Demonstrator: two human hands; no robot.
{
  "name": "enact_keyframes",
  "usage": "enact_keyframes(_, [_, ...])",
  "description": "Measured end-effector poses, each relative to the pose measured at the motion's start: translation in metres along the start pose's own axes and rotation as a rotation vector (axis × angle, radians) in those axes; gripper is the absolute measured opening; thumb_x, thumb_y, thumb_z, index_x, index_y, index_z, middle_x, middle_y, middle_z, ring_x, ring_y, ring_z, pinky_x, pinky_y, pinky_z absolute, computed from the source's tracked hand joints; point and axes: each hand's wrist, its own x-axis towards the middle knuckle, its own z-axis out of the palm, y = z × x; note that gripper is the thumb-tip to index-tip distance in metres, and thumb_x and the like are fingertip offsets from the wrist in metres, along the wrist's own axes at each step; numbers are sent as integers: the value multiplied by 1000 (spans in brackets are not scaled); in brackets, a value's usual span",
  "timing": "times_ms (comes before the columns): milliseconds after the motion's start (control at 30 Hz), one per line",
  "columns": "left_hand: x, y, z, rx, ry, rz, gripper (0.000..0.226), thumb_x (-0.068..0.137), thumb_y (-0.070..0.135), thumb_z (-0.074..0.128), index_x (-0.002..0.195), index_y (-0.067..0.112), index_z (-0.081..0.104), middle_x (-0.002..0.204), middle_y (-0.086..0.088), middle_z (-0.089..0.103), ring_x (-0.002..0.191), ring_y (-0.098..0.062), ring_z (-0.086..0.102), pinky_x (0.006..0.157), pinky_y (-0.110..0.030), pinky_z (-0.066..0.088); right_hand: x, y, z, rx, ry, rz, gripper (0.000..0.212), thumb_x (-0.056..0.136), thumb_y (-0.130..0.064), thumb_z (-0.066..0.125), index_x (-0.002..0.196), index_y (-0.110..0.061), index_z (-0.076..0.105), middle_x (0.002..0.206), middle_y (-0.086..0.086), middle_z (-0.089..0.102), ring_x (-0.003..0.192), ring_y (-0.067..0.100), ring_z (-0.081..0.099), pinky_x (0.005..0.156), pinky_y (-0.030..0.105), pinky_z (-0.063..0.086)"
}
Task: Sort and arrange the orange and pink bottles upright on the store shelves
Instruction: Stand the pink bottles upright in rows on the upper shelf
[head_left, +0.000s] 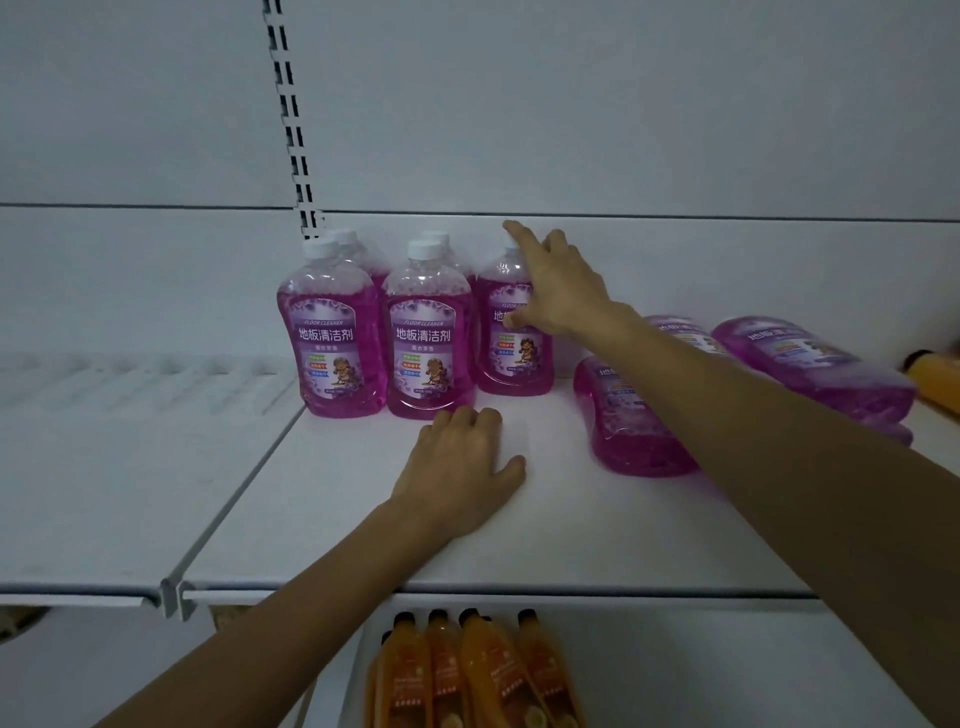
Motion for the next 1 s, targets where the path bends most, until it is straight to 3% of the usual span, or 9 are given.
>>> enact_keyframes(100, [-1, 2, -3, 55, 53, 13, 47, 93, 44, 41, 129, 14, 44, 126, -6, 52, 115, -23, 46, 97, -33, 35, -5, 6, -11, 112, -116, 4, 110, 78, -35, 75, 151, -25, -8, 145, 17, 26, 129, 32, 38, 97, 39, 40])
enact_keyframes(200, [-1, 4, -4, 60, 93, -34, 46, 94, 47, 37, 127, 17, 47, 126, -3, 54, 114, -22, 48, 98, -34, 35, -13, 23, -33, 258, -148, 81, 102, 84, -43, 66, 152, -21, -7, 154, 18, 18, 139, 31, 28, 107, 35, 30])
enact_keyframes(367, [15, 37, -18, -269, 93, -46, 51, 93, 51, 38, 125, 15, 56, 126, -2, 58, 115, -20, 52, 95, -35, 41, -30, 78, -67, 207, -177, 257, 77, 86, -53, 58, 146, -11, 31, 146, 12, 41, 133, 27, 39, 101, 31, 32])
enact_keyframes(467, [30, 68, -32, -694, 22, -81, 48, 91, 53, 40, 110, 16, 65, 104, 3, 62, 101, -14, 58, 82, -29, 42, -42, 105, -75, 95, -234, 292, 66, 83, -63, 53, 125, -13, 56, 128, 11, 58, 122, 26, 50, 92, 32, 37])
enact_keyframes(533, [42, 85, -37, -841, -35, -126, 42, 89, 57, 41, 97, 22, 62, 94, 5, 58, 85, -10, 56, 69, -23, 39, -53, 113, -77, 61, -321, 316, 69, 82, -67, 50, 125, -15, 56, 131, 11, 54, 120, 27, 49, 92, 34, 38])
enact_keyframes(633, [56, 108, -29, -811, -121, -142, 47, 81, 68, 42, 87, 25, 60, 80, 7, 56, 70, -6, 51, 64, -20, 37, -63, 116, -75, 4, -422, 308, 70, 82, -72, 42, 126, -19, 55, 131, 9, 54, 115, 26, 50, 95, 37, 40])
enact_keyframes(767, [63, 129, -13, -741, -61, -203, 62, 51, 86, 43, 58, 26, 56, 91, -15, 66, 100, -33, 59, 85, -41, 46, -64, 116, -68, 1, -447, 287, 64, 82, -71, 37, 120, -23, 56, 121, 7, 57, 107, 26, 52, 98, 44, 41])
enact_keyframes(833, [64, 132, -12, -777, -64, -243, 65, 45, 85, 41, 63, 26, 59, 102, -15, 65, 107, -33, 56, 84, -41, 45, -63, 117, -64, 8, -450, 296, 66, 80, -72, 36, 120, -22, 53, 118, 6, 55, 107, 27, 51, 99, 46, 39])
enact_keyframes(1000, [62, 131, -6, -894, -22, -223, 49, 72, 67, 58, 95, 26, 69, 95, 4, 68, 91, -10, 61, 71, -22, 44, -65, 115, -63, 142, -310, 277, 59, 79, -67, 48, 115, -21, 47, 112, 6, 56, 106, 28, 53, 100, 48, 39])
